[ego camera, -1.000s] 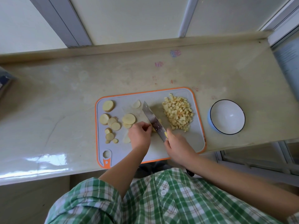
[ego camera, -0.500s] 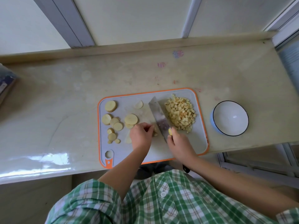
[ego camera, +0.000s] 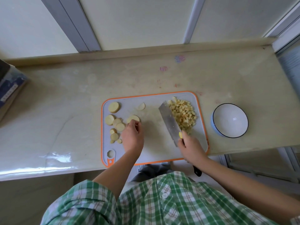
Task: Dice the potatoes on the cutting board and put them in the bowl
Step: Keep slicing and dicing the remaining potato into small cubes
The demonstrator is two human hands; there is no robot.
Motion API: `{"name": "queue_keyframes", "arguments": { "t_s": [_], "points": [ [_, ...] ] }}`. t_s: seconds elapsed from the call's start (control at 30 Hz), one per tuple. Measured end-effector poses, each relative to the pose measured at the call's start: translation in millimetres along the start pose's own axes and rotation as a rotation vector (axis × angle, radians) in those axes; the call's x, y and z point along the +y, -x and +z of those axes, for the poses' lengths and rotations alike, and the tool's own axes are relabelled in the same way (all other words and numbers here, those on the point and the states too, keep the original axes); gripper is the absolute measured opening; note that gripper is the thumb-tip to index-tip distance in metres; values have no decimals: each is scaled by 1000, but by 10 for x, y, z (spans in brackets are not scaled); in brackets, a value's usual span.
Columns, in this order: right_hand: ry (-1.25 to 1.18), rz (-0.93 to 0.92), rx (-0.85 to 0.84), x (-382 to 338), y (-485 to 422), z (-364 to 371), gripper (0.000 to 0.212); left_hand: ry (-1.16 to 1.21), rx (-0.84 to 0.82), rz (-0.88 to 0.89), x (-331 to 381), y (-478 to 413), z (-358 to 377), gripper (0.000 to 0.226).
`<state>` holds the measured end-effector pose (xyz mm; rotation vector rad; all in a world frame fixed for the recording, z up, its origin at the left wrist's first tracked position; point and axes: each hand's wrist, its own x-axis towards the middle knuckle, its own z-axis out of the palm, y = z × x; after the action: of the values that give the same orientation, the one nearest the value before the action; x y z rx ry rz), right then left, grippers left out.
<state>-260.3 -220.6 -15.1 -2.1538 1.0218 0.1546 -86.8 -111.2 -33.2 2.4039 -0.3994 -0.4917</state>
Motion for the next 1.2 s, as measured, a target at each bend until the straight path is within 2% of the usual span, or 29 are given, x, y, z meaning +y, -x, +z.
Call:
{"name": "queue_keyframes", "arguments": {
  "t_s": [0.13, 0.3, 0.43, 0.57, 0.67, 0.77, 0.87, 0.93, 1.07, 1.2],
  "points": [
    [42, -86, -109, -16, 19, 23, 29, -77, -22, 107, 18, -21, 19, 12],
    [-16, 27, 1, 98, -102, -117, 12, -143, -6, 179, -24, -141, -29, 7],
    [28, -107, -54, 26, -76, -39, 18, -268, 24, 242, -80, -278, -85, 24],
    [-51, 47, 18, 95, -216, -77, 13, -361, 26, 310, -188, -431, -176, 38],
    [-57, -56, -33, -56, -249, -98, 20, -388, 76, 327, -259, -534, -251, 34],
    [7, -129, -54, -184, -328, -57, 33, -375, 139, 284, -294, -659, -329, 28],
    [-42, 5, -5, -163, -509, -71, 25, -356, 151, 204, -293, -818, -419, 29],
    [-101, 88, 67, -153, -594, -129, 20, -364, 104, 166, -285, -927, -472, 36],
    [-80, 22, 43, -279, -643, -186, 17, -343, -25, 121, -265, -1112, -527, 55],
    [-90, 19, -2, -382, -675, -128, 17, -423, -84, 145, -248, -1235, -552, 50]
  ]
}}
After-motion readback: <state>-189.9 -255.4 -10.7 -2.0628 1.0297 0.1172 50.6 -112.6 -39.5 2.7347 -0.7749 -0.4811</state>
